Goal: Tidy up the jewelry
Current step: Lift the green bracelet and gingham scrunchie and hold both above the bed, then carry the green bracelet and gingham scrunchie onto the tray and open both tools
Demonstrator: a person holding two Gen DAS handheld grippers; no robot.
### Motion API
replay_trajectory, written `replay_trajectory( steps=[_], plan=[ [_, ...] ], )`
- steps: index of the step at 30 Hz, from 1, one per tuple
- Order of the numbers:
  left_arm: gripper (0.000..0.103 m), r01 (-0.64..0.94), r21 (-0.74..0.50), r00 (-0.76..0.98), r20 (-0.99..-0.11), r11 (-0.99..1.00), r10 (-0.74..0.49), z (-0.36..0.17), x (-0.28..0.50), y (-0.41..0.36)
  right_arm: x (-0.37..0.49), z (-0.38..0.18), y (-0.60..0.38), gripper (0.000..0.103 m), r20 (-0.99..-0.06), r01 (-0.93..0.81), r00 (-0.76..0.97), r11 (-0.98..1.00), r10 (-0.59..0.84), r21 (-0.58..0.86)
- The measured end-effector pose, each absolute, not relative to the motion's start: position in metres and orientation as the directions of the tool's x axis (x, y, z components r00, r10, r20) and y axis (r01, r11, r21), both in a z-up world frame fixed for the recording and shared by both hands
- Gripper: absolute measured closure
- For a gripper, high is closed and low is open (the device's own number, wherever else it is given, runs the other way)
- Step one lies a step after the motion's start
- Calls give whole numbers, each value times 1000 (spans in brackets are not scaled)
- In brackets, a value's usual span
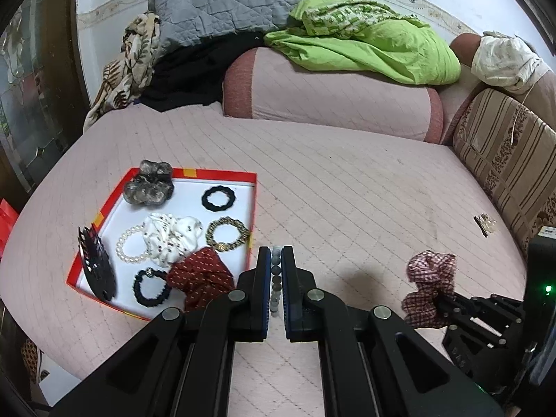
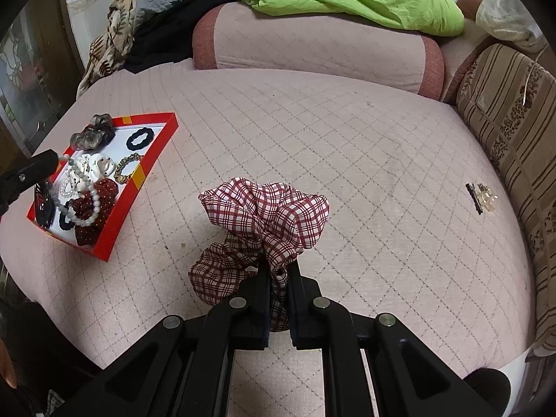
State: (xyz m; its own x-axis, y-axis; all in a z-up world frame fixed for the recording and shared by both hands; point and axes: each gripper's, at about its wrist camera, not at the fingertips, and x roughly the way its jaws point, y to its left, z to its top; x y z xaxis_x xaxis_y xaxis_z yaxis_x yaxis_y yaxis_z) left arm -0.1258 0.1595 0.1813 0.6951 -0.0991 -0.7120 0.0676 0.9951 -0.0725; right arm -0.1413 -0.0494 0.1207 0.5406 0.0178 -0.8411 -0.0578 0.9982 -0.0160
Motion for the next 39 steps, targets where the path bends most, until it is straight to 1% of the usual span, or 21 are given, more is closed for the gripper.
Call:
replay_trajectory(
  steps=[4, 11, 18, 21, 24, 31, 39],
  plan=[
    [97, 50, -79, 703, -706, 996, -91, 184, -123, 174, -143, 124, -47, 94, -828, -54, 560, 998, 11, -23],
    [97, -35, -76, 710, -703, 996, -29, 183, -118, 209, -137, 120, -28, 94, -843, -99, 538, 994, 21, -38],
    [97, -135, -97, 705, -709, 986, 27, 186, -117, 260, -122, 145, 10, 94, -816, -202, 570, 979, 96, -26],
    [97, -159, -129, 699, -714, 979, 20, 190, -115, 287, -115, 152, 29, 94, -808, -246, 572, 969, 139, -7],
    [97, -175, -136, 697, -716, 975, 25, 194, -110, 306, -107, 158, 53, 94, -797, -293, 575, 956, 182, 7],
    [97, -175, -164, 713, -701, 971, 10, 203, -89, 330, -91, 161, 99, 94, -783, -383, 567, 923, 257, 26],
    [97, -199, -269, 709, -703, 942, -51, 189, -41, 355, -64, 157, 125, 94, -780, -418, 548, 906, 303, 59]
  ],
)
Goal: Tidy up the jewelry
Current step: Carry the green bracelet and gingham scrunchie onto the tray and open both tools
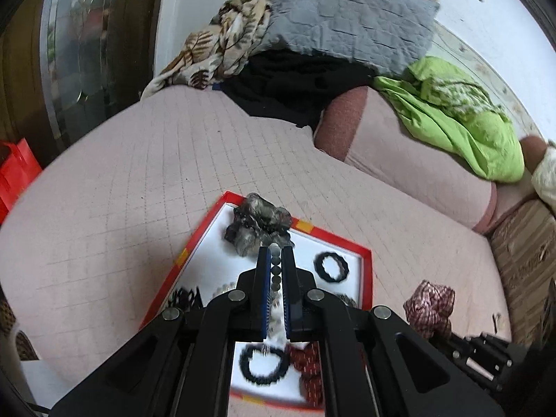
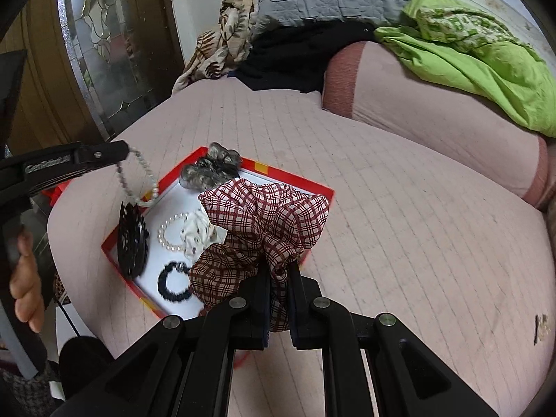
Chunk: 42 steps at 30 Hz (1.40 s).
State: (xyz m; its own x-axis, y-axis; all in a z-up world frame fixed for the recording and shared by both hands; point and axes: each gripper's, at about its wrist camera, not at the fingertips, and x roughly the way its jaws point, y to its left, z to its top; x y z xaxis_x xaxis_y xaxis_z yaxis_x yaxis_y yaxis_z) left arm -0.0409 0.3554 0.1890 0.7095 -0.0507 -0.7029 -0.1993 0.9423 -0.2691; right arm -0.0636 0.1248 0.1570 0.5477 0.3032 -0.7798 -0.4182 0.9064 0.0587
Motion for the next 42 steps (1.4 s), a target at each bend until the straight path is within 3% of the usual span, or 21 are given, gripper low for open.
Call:
replay_trajectory(
  steps=[4, 11, 20, 33, 42],
  plan=[
    [97, -219, -278, 688, -724, 935, -54, 172, -12, 361, -40, 148, 142, 94, -789, -431, 528, 900, 316, 72],
    [97, -278, -159, 671, -738, 947, 73, 145, 23, 361, 5, 119, 174, 94, -807, -449, 490, 889, 330, 90],
    [97, -318, -87, 628, -765, 944, 141, 113, 41, 380, 44, 77, 194, 93, -842, -440, 429, 890, 328, 122],
    [97, -299, -133, 618, -781, 945, 85, 99, 46, 396, 55, 54, 200, 91, -870, -409, 381, 901, 313, 145],
    [97, -287, -100, 610, -786, 953, 101, 98, 46, 392, 56, 48, 205, 91, -873, -408, 390, 905, 294, 122]
  ],
)
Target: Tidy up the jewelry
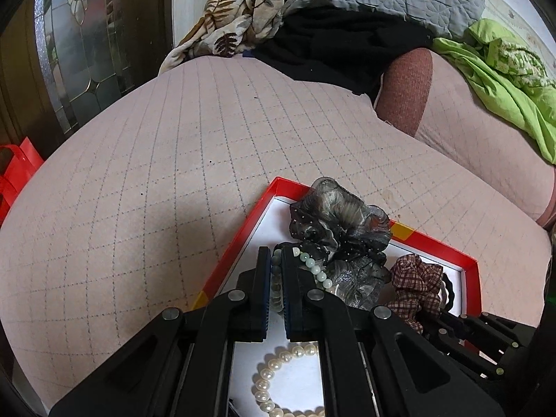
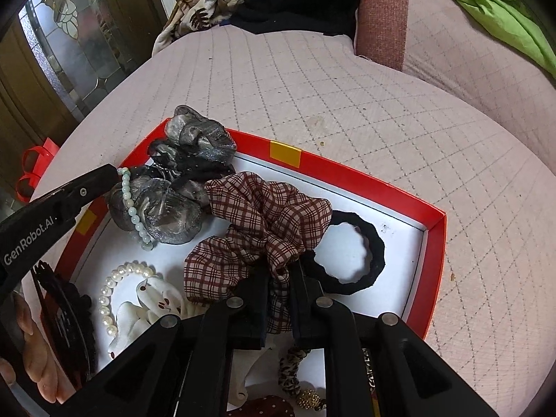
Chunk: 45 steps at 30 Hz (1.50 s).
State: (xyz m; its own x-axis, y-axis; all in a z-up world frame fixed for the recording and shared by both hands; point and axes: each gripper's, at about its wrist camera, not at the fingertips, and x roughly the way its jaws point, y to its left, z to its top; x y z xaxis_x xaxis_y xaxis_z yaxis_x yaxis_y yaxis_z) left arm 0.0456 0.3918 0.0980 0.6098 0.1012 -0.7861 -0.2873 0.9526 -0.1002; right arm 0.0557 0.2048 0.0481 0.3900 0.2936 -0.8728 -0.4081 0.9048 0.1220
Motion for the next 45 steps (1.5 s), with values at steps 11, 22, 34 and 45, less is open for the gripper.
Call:
replay_trajectory(
  steps=[11, 22, 34, 45],
  plan=[
    [97, -294, -96, 596, -796, 951, 104, 96, 47, 395, 54, 52, 202, 74, -870, -403, 388, 905, 306, 138],
    [59, -295, -120, 632, -769, 948, 99, 108, 39, 398, 44, 72, 197, 59, -846, -406, 418, 901, 330, 151],
    [40, -262, -154, 707, -702, 953, 81, 135, 21, 392, 10, 113, 168, 49, -798, -371, 478, 908, 368, 197],
    [13, -274, 33, 839, -480, 961, 255, 193, -50, 327, -67, 138, 102, 39, -789, -334, 563, 941, 245, 55]
  ],
)
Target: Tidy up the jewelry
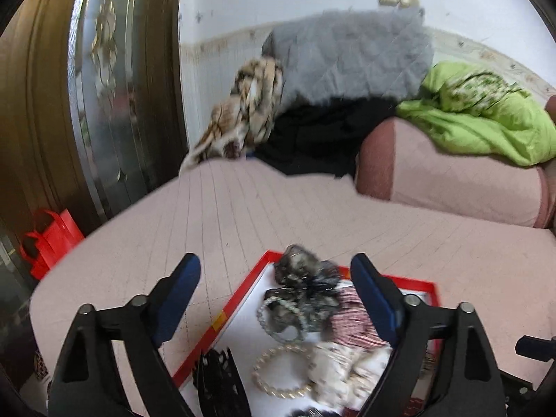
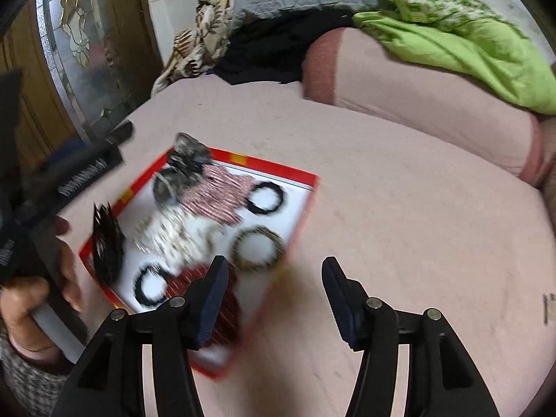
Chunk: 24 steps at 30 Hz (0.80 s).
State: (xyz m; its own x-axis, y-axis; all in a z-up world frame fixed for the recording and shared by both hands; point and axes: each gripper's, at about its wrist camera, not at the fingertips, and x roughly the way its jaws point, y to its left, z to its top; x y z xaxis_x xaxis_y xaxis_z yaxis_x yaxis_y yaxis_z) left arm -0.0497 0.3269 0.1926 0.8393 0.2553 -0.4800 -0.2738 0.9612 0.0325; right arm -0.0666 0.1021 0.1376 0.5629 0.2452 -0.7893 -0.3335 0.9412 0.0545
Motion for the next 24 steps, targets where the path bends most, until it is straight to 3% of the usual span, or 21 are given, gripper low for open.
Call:
replay_trajectory(
  steps=[3, 7, 15, 24],
  plan=[
    [3, -285, 64, 858, -428, 956, 284, 207, -85, 306, -82, 141, 79, 36, -790, -305, 571, 951, 222, 47],
    [3, -283, 78, 853, -435, 956, 288, 220, -119, 288, -97, 140, 56, 36, -793, -279, 570, 958, 217, 62],
    [2, -260, -23, 842, -495, 965, 215, 244, -164, 270, -133, 147, 28, 36, -775, -232, 602, 971, 192, 60],
    [2, -411, 26, 811, -447, 911, 378, 251, -205, 265, -165, 153, 22, 32, -756, -235, 630, 971, 177, 31]
  ],
)
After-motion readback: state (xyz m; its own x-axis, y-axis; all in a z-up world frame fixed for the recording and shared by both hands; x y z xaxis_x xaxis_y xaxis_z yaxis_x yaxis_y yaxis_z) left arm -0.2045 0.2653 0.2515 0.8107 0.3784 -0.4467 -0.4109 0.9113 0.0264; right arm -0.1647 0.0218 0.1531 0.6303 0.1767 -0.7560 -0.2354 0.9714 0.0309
